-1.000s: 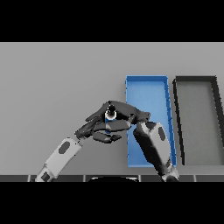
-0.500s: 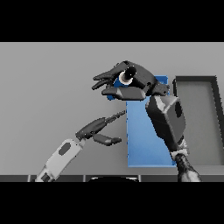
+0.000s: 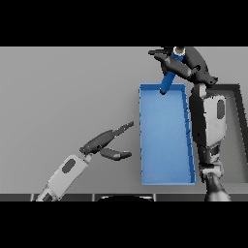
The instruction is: Pick up the blue pipe and place it into the blue bin.
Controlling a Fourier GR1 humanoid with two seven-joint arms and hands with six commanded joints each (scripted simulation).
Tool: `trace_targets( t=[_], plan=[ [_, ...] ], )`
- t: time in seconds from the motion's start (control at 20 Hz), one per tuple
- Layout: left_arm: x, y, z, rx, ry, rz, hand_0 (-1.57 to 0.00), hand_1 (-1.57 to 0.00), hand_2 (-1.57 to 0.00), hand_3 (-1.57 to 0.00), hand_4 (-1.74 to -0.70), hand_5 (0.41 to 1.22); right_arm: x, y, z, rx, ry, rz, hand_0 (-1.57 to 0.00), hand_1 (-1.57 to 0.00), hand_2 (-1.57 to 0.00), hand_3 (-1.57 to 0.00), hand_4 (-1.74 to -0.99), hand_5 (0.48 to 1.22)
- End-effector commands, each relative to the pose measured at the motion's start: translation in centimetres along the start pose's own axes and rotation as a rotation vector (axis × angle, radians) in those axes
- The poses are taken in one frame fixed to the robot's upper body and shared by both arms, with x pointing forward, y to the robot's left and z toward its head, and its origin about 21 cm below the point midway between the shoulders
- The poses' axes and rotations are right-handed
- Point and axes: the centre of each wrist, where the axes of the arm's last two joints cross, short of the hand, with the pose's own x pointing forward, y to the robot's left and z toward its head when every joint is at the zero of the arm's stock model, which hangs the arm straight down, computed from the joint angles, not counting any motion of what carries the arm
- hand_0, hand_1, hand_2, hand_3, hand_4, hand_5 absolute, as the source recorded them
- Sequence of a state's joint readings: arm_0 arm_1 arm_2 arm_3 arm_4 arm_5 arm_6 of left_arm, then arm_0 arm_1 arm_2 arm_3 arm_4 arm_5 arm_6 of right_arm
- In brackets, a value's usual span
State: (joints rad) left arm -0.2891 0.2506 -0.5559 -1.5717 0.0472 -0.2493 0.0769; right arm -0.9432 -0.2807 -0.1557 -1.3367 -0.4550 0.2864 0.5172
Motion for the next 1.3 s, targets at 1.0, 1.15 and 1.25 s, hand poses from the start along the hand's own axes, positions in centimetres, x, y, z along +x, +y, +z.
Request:
trace_targets(
  t=[1.0,1.15,1.25],
  plan=[
    [0.7,-0.1,0.0,-0.01,-0.001,-0.004,0.0,0.0,0.0,0.0,-0.83,0.476,-17.8,-1.1,8.8,-0.337,0.857,-0.141,-0.94,-0.88,-0.85,-0.52,-1.404,1.159],
    [0.3,-0.2,0.1,-0.009,0.001,-0.005,0.0,0.0,0.0,0.0,-0.83,0.477,-17.0,-0.5,8.6,-0.272,0.904,-0.125,-0.48,-0.45,-0.44,-0.26,-1.264,1.139],
    [0.3,-0.1,0.4,-0.007,-0.003,0.0,0.0,0.0,0.0,0.0,-0.83,0.477,-16.1,-0.3,8.6,-0.2,0.906,0.009,-0.31,-0.29,-0.28,-0.17,-1.215,1.044]
  ],
)
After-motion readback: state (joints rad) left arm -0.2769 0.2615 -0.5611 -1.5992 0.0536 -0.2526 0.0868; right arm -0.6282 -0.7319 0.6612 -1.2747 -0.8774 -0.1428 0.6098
